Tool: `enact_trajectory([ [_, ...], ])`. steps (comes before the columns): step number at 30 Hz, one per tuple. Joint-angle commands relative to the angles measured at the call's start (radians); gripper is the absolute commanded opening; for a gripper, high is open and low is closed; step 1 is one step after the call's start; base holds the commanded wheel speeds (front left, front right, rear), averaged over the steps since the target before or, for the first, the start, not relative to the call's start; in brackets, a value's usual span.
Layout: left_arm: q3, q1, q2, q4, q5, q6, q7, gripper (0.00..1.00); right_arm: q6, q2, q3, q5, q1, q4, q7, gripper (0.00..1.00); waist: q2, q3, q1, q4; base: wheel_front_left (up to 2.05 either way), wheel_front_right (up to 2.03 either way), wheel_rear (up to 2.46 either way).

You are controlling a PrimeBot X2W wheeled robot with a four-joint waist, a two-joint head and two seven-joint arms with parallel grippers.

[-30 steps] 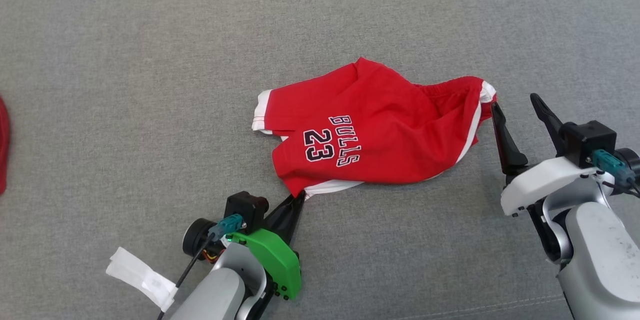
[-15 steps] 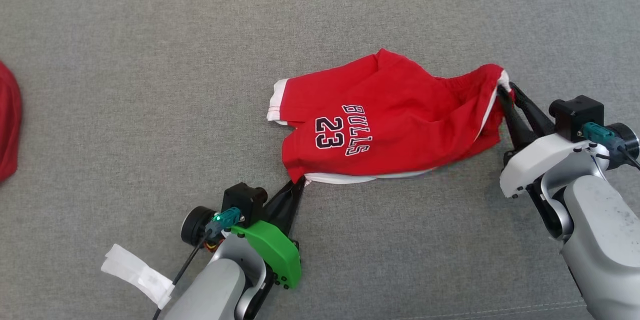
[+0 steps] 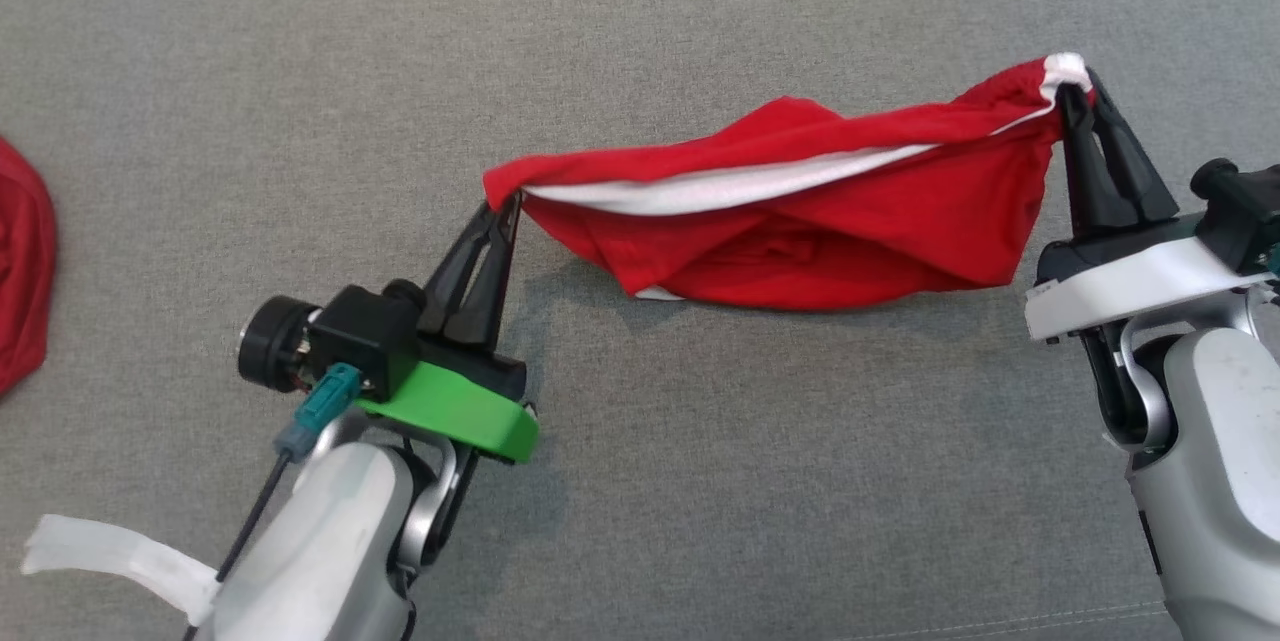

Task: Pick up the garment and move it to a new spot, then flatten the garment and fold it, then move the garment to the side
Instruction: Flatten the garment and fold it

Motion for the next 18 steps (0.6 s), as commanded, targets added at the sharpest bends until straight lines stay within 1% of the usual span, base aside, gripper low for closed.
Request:
enact_trajectory([
  [1, 0.020, -0.030, 0.026, -0.071, 0.022, 0.023, 0.010, 0.00, -0.001, 0.018, -0.034, -0.021, 0.009, -0.055, -0.003, 0.00, 0.0000, -0.021, -0.0001, -0.005, 0.00, 0.00, 0.00],
  [2, 0.029, -0.036, 0.036, -0.106, 0.024, 0.031, 0.015, 0.00, -0.001, 0.031, -0.047, -0.027, 0.006, -0.083, 0.000, 0.00, 0.0000, -0.027, -0.0001, -0.007, 0.00, 0.00, 0.00],
  [3, 0.029, -0.036, 0.036, -0.106, 0.024, 0.031, 0.015, 0.00, -0.001, 0.031, -0.047, -0.027, 0.006, -0.083, 0.000, 0.00, 0.0000, -0.027, -0.0001, -0.007, 0.00, 0.00, 0.00],
  [10, 0.083, -0.118, 0.083, -0.340, 0.068, 0.082, 0.057, 0.00, -0.001, 0.112, -0.127, -0.074, -0.023, -0.290, 0.037, 0.00, 0.0000, -0.064, -0.0001, -0.014, 0.00, 0.00, 0.00],
  [14, 0.105, -0.154, 0.098, -0.448, 0.084, 0.106, 0.080, 0.00, -0.001, 0.145, -0.149, -0.086, 0.002, -0.394, 0.081, 0.00, 0.0000, -0.081, -0.0001, -0.018, 0.00, 0.00, 0.00],
  [18, 0.115, -0.160, 0.108, -0.515, 0.090, 0.122, 0.109, 0.00, -0.001, 0.165, -0.153, -0.077, 0.026, -0.454, 0.113, 0.00, 0.0000, -0.085, -0.0001, -0.025, 0.00, 0.00, 0.00],
])
